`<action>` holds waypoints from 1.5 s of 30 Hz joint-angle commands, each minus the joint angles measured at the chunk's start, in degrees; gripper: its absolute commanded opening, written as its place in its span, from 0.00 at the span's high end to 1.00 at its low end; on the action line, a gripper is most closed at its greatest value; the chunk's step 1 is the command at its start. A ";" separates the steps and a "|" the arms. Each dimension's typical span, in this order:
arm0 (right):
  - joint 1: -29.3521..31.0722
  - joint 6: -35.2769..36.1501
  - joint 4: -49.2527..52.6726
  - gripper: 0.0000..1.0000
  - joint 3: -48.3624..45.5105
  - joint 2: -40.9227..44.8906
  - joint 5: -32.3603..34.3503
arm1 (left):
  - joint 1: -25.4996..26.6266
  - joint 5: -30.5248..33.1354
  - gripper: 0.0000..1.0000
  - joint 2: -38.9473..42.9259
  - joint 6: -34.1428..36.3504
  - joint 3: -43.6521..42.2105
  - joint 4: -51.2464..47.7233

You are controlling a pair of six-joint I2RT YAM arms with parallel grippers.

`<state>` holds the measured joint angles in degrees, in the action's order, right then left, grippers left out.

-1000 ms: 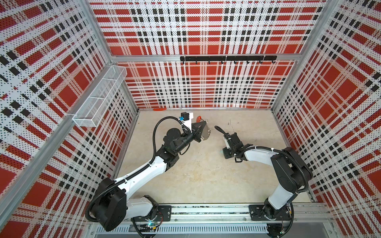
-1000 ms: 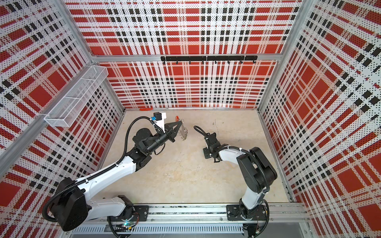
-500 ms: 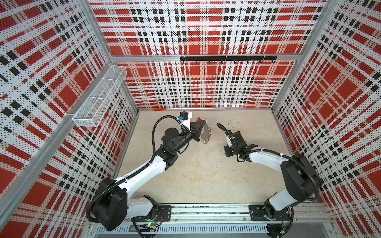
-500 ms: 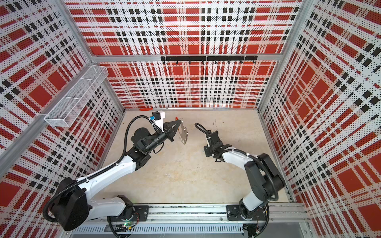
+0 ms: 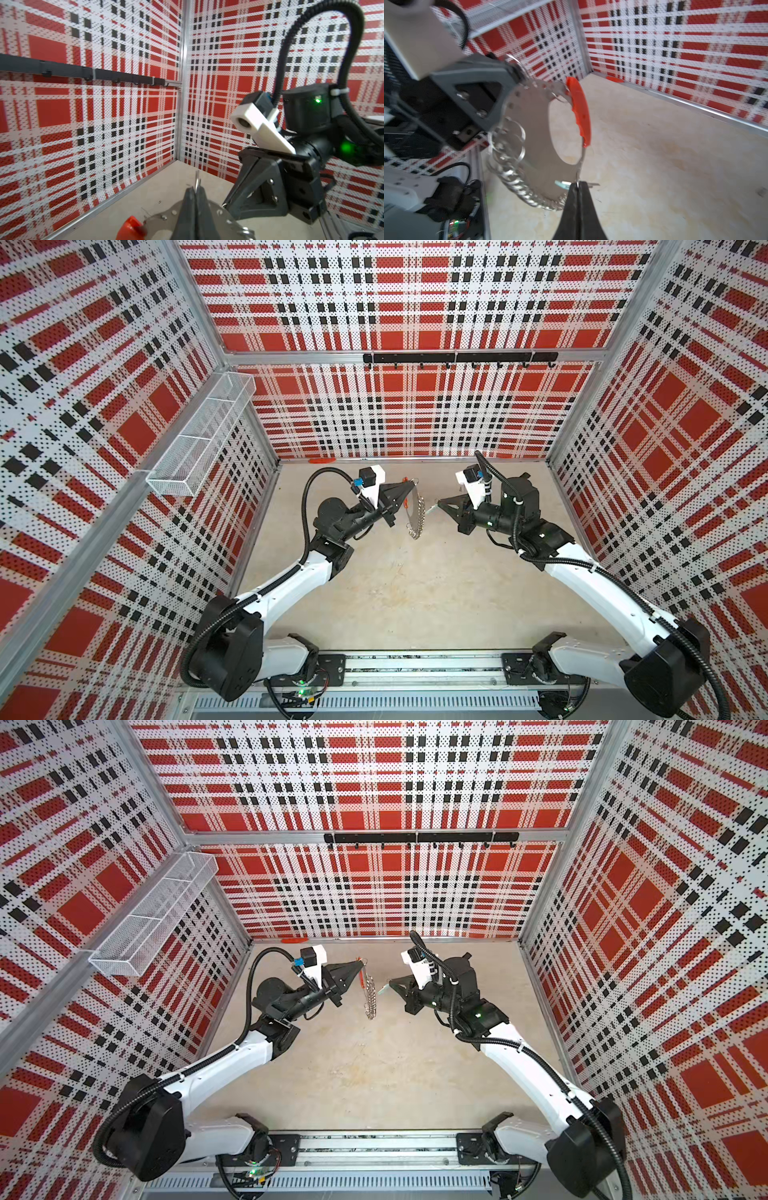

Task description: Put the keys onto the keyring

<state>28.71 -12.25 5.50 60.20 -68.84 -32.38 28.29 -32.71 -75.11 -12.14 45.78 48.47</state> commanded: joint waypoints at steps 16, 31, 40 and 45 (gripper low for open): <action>-1.28 -12.23 -16.76 1.00 3.72 -2.33 -18.50 | -0.98 -10.52 1.00 -4.18 -14.26 -0.42 18.41; -1.28 -12.08 -15.75 1.00 5.62 -4.98 -13.39 | -0.89 -9.49 1.00 -4.47 -16.95 0.01 18.95; -1.29 -11.96 -14.73 1.00 6.04 -5.61 -11.17 | -0.89 -9.41 1.00 -4.19 -17.82 0.37 19.30; -1.32 -12.17 -14.18 1.00 5.76 -5.54 -8.90 | -0.70 -9.45 1.00 -3.99 -18.05 0.37 19.56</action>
<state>27.59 -24.56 -9.15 64.27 -74.04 -44.29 27.66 -41.54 -80.42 -29.82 44.21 63.94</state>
